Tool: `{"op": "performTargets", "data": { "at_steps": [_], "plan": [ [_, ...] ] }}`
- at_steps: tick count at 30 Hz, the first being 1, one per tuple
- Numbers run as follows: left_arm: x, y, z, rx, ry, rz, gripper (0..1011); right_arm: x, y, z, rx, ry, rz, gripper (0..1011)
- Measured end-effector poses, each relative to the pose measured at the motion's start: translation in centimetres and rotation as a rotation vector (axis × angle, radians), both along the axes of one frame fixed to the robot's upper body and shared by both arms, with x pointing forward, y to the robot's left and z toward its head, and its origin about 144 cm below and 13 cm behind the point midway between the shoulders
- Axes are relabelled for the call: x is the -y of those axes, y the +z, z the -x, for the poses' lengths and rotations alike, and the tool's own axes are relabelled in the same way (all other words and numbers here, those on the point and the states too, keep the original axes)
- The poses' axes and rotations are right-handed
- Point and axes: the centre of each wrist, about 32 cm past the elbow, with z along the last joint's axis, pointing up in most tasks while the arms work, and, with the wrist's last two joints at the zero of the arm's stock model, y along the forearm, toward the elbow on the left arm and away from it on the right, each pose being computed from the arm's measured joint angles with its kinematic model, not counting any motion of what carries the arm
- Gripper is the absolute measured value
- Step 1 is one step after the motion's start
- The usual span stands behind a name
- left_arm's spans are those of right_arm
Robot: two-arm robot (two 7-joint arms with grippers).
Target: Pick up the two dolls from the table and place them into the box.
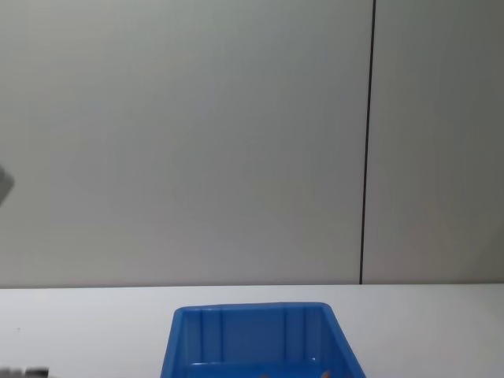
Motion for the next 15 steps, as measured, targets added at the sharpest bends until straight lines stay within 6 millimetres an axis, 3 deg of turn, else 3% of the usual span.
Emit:
{"op": "performTargets", "data": {
  "at_steps": [15],
  "plan": [
    [-2.2, -2.7, -3.0, -0.123, 0.019, -0.001, 1004, 0.3, 0.0, 0.2, 0.003, -0.013, 0.003, 1001]
  ]
}}
